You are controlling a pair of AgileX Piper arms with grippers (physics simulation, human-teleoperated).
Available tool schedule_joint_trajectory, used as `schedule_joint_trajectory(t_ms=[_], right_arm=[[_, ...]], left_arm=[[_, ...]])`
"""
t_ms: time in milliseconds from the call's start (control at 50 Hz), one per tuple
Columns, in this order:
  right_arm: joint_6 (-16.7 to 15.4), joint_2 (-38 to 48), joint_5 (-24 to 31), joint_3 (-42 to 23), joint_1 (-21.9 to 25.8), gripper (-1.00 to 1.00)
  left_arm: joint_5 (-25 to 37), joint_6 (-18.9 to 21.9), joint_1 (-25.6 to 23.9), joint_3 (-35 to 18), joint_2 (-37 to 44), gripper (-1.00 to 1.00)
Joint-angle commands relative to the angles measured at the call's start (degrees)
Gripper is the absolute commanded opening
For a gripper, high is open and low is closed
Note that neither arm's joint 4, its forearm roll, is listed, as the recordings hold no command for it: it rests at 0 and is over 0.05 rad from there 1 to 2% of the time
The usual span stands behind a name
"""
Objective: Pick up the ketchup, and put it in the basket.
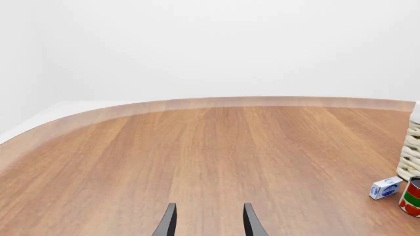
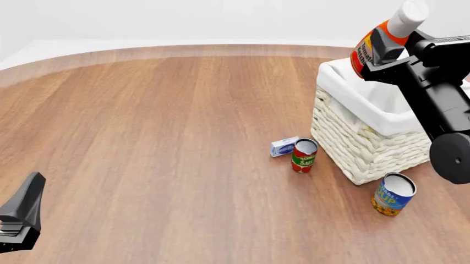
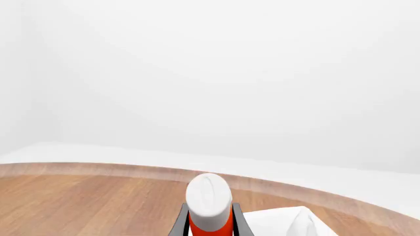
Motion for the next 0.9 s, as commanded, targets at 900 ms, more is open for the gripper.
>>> schedule_joint_trajectory(t_ms=[900], right_arm=[[-1.4, 7.8, 7.3, -6.4, -8.6, -1.00]], left_arm=[[0.0, 0.0, 0.0, 0.0, 0.0, 1.00]])
